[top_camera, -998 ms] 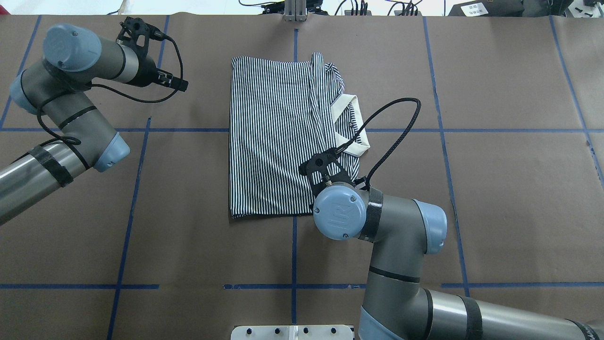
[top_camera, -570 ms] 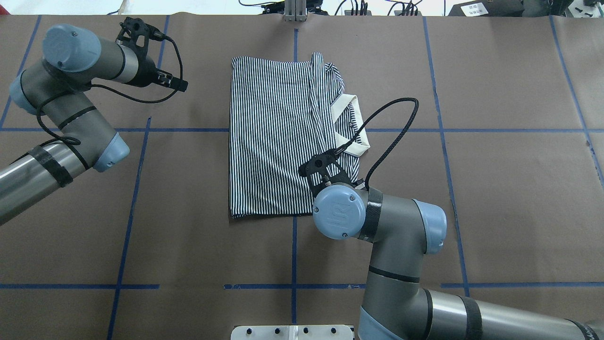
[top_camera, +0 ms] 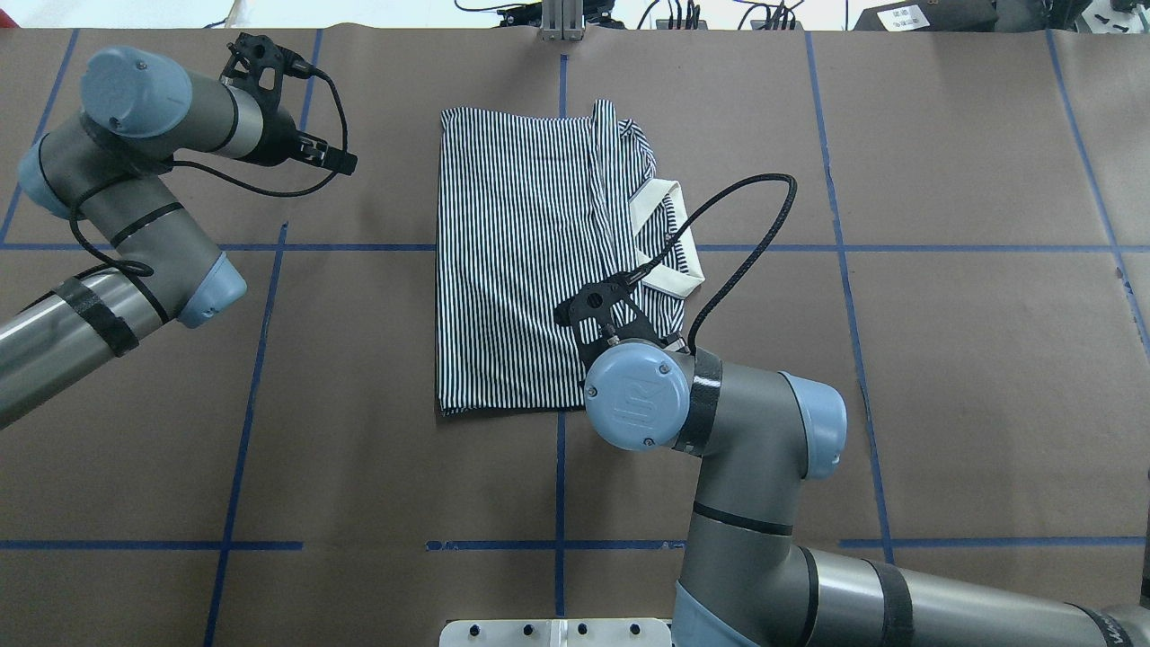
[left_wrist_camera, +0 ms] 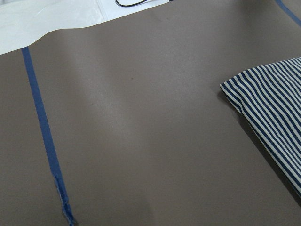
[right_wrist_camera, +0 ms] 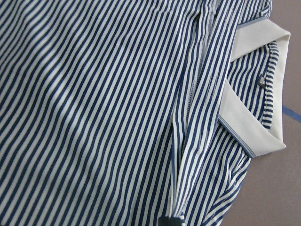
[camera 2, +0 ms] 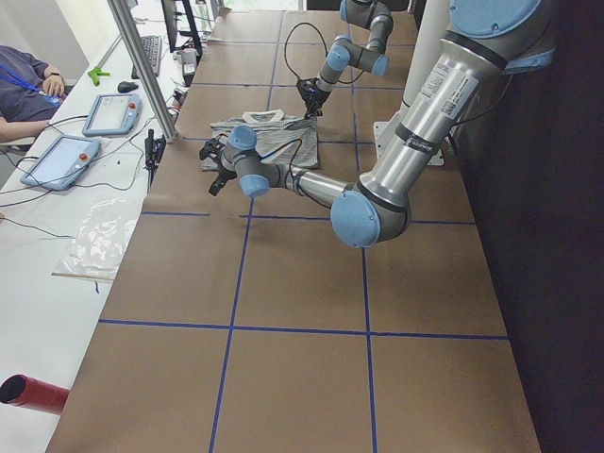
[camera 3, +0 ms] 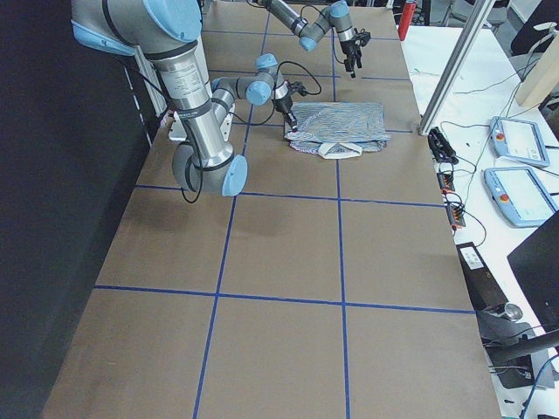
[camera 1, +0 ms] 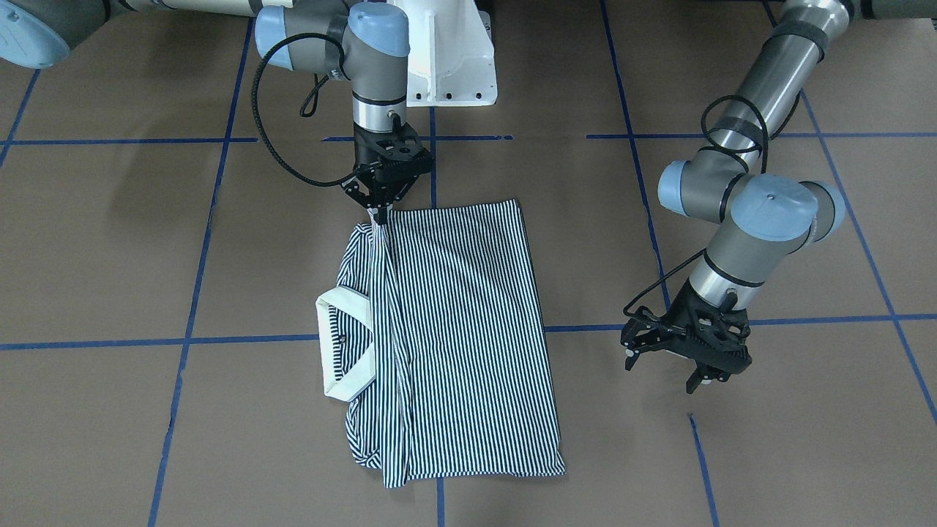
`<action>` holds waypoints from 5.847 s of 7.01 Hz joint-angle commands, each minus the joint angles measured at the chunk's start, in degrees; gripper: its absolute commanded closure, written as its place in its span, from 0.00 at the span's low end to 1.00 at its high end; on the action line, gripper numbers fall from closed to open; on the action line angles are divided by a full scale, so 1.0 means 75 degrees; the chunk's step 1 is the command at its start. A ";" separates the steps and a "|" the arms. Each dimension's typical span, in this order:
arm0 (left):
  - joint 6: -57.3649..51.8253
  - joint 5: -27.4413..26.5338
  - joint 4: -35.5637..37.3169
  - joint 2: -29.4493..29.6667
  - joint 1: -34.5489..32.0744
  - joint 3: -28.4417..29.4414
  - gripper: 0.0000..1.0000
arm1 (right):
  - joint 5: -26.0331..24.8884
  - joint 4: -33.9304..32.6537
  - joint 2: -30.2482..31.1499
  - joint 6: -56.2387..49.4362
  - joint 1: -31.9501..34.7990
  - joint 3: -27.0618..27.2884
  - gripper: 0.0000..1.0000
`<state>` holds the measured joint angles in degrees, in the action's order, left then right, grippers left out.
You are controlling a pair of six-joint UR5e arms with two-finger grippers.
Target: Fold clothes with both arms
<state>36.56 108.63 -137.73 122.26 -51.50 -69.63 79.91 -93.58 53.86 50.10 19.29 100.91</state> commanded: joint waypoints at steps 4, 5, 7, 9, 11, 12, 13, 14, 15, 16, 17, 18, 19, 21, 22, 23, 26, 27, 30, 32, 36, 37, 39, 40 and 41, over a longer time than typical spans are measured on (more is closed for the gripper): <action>0.0000 0.0000 -0.0023 -0.0024 0.0012 0.0002 0.00 | -0.0002 0.0067 0.0960 0.0664 0.0229 0.1181 1.00; 0.0000 0.0000 -0.0035 -0.0047 0.0012 -0.0009 0.00 | -0.0037 0.0079 0.1137 0.1073 -0.0062 0.1112 1.00; 0.0000 0.0000 -0.0035 -0.0047 0.0023 0.0002 0.00 | -0.0061 0.0091 0.1198 0.1381 -0.0263 0.1111 0.09; 0.0000 0.0000 -0.0035 -0.0047 0.0035 0.0002 0.00 | -0.0061 0.0091 0.1139 0.1406 -0.0101 0.1111 0.00; 0.0000 0.0000 -0.0035 -0.0047 0.0047 0.0002 0.00 | -0.0026 0.0091 0.0569 0.1300 0.0402 0.0577 0.00; 0.0000 0.0000 -0.0023 -0.0047 0.0047 -0.0009 0.00 | 0.0009 0.0091 -0.0038 0.1114 0.0625 -0.0205 0.01; 0.0000 0.0000 -0.0023 -0.0047 0.0047 0.0002 0.00 | 0.0172 0.0079 -0.0416 0.0869 0.0824 -0.0840 0.02; 0.0000 0.0000 -0.0023 -0.0047 0.0059 0.0002 0.00 | 0.0301 0.0091 -0.0617 0.0832 0.0907 -0.1275 0.03; 0.0000 0.0000 -0.0023 -0.0047 0.0059 0.0002 0.00 | 0.0314 0.0091 -0.0700 0.0750 0.0931 -0.1570 0.04; 0.0000 0.0000 -0.0023 -0.0047 0.0059 0.0002 0.00 | 0.0337 0.0091 -0.0701 0.0668 0.0920 -0.1677 0.05; 0.0000 0.0000 -0.0023 -0.0047 0.0059 0.0002 0.00 | 0.0349 0.0091 -0.0782 0.0667 0.0920 -0.1829 0.06; 0.0000 0.0000 -0.0023 -0.0047 0.0059 0.0002 0.00 | 0.0349 0.0091 -0.0829 0.0656 0.0920 -0.1969 0.06; 0.0000 0.0000 -0.0023 -0.0047 0.0059 0.0002 0.00 | 0.0361 0.0091 -0.0853 0.0655 0.0920 -0.2087 0.07; 0.0000 0.0000 -0.0035 -0.0047 0.0059 0.0002 0.00 | 0.0431 0.0067 -0.0842 0.0294 0.0943 -0.2158 0.07; 0.0000 0.0000 -0.0035 -0.0047 0.0059 0.0002 0.00 | 0.0594 0.0009 -0.0841 0.0072 0.1048 -0.2170 0.07; 0.0000 0.0000 -0.0035 -0.0047 0.0059 0.0002 0.00 | 0.0665 -0.0003 -0.0795 -0.0128 0.1188 -0.2309 0.07; 0.0000 0.0000 -0.0035 -0.0047 0.0059 -0.0021 0.00 | 0.1213 -0.0015 -0.0422 -0.1460 0.2111 -0.2581 0.07; 0.0000 0.0000 -0.0023 -0.0047 0.0059 -0.0010 0.00 | 0.1251 -0.0015 -0.0385 -0.1756 0.2382 -0.2580 0.06; 0.0000 0.0000 -0.0023 -0.0047 0.0059 -0.0010 0.00 | 0.1497 0.0311 -0.0408 -0.1794 0.2711 -0.2545 0.01; 0.0674 0.0371 0.0128 -0.0035 0.0070 -0.0521 0.00 | 0.2709 0.2504 0.0081 -0.1642 0.3237 -0.2336 0.00; 0.3929 0.0366 0.0855 -0.0608 0.1121 -0.3155 0.00 | 0.3665 0.5794 0.1814 0.1995 0.3322 -0.1470 0.00; 0.4668 -0.0240 0.0867 -0.0900 0.1821 -0.3696 0.00 | 0.3666 0.6157 0.2259 0.3152 0.3311 -0.0991 0.00; 0.7089 -0.1632 0.0856 -0.0973 0.3332 -0.4192 0.00 | 0.3608 0.7374 0.3081 0.4870 0.3252 -0.0741 0.00; 0.7890 -0.2255 0.0867 -0.0973 0.3874 -0.4182 0.08 | 0.3607 0.7623 0.3258 0.4909 0.3263 -0.0729 0.00; 0.8467 -0.2494 0.1180 -0.0973 0.4111 -0.4170 0.25 | 0.3561 0.7626 0.3248 0.4909 0.3264 -0.0717 0.00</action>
<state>93.55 93.61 -130.63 115.02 -24.18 -100.72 106.91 -37.71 77.38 85.99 43.80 95.31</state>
